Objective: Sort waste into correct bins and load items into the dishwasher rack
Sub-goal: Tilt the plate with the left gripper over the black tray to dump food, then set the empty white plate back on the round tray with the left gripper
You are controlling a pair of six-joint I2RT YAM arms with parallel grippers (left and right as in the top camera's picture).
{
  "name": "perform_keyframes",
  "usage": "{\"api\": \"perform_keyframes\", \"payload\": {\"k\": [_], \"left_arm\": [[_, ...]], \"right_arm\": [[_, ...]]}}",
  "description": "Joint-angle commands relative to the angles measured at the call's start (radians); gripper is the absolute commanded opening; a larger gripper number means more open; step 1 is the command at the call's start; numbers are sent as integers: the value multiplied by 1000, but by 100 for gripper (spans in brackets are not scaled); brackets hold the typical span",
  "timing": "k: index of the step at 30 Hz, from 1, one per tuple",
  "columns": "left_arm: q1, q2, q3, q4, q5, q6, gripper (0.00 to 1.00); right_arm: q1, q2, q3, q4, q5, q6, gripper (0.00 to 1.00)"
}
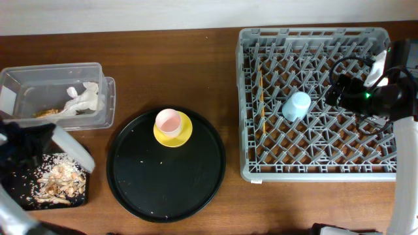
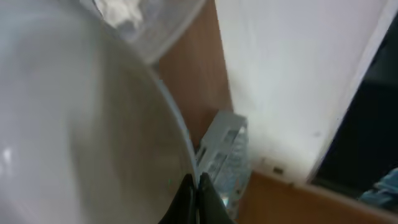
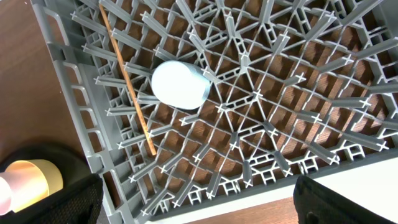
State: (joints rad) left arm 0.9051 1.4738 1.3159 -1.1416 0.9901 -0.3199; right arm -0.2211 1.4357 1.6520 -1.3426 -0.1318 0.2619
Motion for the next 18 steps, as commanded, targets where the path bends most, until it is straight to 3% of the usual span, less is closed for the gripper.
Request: {"api": "perform_keyframes", "payload": {"k": [1, 3, 7, 10, 13, 15, 18], "left_arm": [[-212, -272, 16, -73, -286, 18, 0], [-433, -378, 15, -145, -396, 19, 0], [-906, -401, -4, -314, -519, 17, 0], [-1209, -401, -106, -299, -729, -196, 0], [-1419, -373, -323, -59, -729, -360, 0], [-1505, -301, -420, 74, -757, -377, 1], [-1530, -145, -426, 188, -838, -377, 5]], "right_arm": [[-3, 2, 5, 0, 9, 5, 98], [-3, 2, 5, 0, 9, 5, 98], [-3, 2, 5, 0, 9, 5, 98], [-3, 2, 5, 0, 9, 5, 98], [-3, 2, 5, 0, 9, 5, 98], [-3, 2, 5, 0, 9, 5, 98], [-3, 2, 5, 0, 9, 5, 98]]}}
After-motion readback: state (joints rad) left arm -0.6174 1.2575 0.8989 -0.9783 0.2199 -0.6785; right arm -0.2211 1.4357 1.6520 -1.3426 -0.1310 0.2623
